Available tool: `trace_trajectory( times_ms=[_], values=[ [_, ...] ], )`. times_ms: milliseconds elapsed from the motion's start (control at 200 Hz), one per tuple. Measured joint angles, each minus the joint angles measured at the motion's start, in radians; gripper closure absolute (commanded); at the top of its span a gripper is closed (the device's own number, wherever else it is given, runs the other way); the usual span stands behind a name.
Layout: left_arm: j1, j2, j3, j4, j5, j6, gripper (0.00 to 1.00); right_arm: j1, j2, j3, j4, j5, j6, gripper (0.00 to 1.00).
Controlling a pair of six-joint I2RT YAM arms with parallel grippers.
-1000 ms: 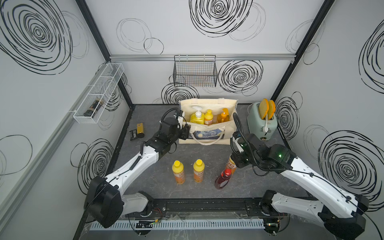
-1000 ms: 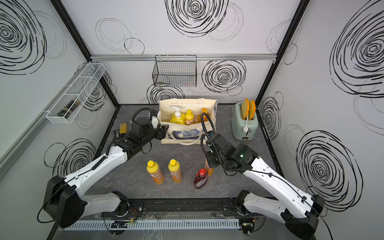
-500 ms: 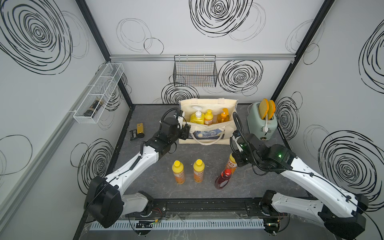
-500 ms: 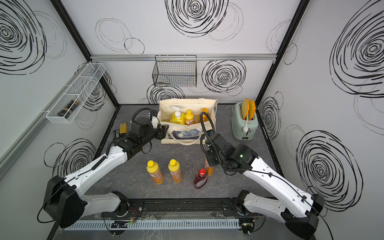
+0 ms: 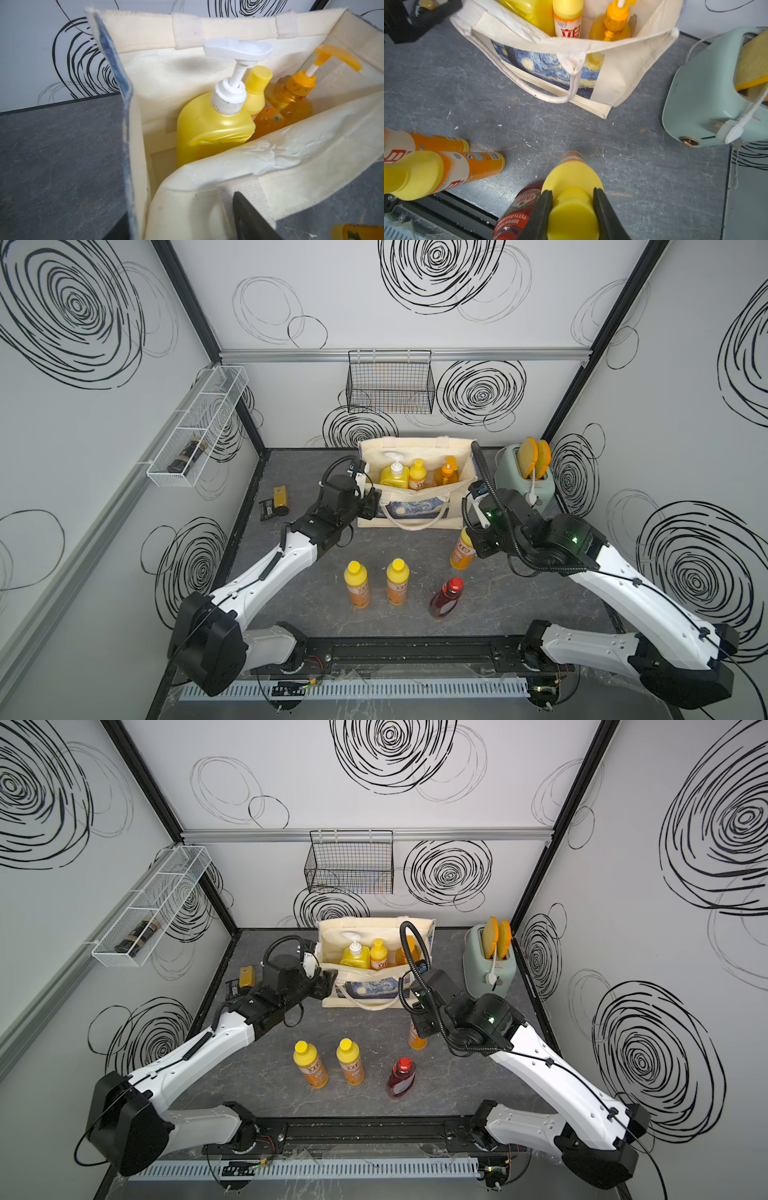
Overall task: Pack dish soap into the shopping bag
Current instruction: Pick up the bottle of dish soap at the center of the board, then place the bottle of dish soap in the shopping bag.
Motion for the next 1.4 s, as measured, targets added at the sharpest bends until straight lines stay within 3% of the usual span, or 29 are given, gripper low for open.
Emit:
trace_trajectory(
  times_ms=[590,916,1401],
  values=[
    [-0.005,0.0,0.0,0.003,0.002,0.012,0.34,0.002,0.101,0.275,0.005,-0.081,-0.092,0.99],
    [-0.042,0.021,0.007,-0.005,-0.018,0.053,0.34,0.004,0.244,0.536,0.018,-0.149,-0.148,1.0],
    [-0.047,0.023,0.013,-0.023,-0.037,0.075,0.34,-0.03,0.359,0.689,0.098,-0.051,-0.24,1.0]
  ],
)
